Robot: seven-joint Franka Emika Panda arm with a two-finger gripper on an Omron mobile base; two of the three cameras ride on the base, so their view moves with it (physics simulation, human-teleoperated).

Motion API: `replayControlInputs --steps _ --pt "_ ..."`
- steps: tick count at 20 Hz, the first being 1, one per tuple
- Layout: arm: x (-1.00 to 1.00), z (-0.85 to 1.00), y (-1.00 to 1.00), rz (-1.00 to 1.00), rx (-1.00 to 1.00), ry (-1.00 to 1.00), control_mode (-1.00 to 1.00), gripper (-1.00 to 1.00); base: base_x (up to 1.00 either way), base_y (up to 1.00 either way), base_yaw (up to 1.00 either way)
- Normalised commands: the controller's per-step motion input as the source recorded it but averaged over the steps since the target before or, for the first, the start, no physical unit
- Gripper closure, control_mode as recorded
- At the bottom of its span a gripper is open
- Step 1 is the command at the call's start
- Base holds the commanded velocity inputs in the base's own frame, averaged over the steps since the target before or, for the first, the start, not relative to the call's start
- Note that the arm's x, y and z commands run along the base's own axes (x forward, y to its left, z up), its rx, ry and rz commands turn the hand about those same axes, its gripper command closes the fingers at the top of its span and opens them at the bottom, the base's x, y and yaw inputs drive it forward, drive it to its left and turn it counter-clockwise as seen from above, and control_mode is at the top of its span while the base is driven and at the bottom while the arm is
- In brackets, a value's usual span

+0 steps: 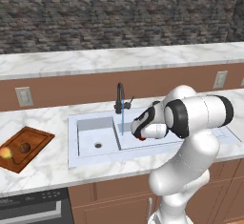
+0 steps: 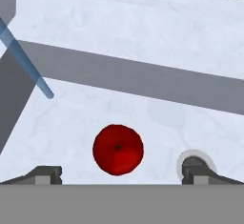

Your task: Pick the mango, pear, apple from the sink and place them on the cutting board to airdry. Then turn off the sink faucet.

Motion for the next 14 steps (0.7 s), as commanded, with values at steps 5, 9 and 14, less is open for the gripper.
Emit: replayControlInputs --steps 5,9,14 --pt "0.07 -0.19 0.00 0.00 0.00 0.00 -1.00 -1.00 0.00 0.00 0.00" --pt "0.11 -0.19 0.00 0.00 0.00 0.00 -1.00 -1.00 0.00 0.00 0.00" --pt "0.19 -0.19 0.00 0.00 0.00 0.00 -1.00 -1.00 0.00 0.00 0.00"
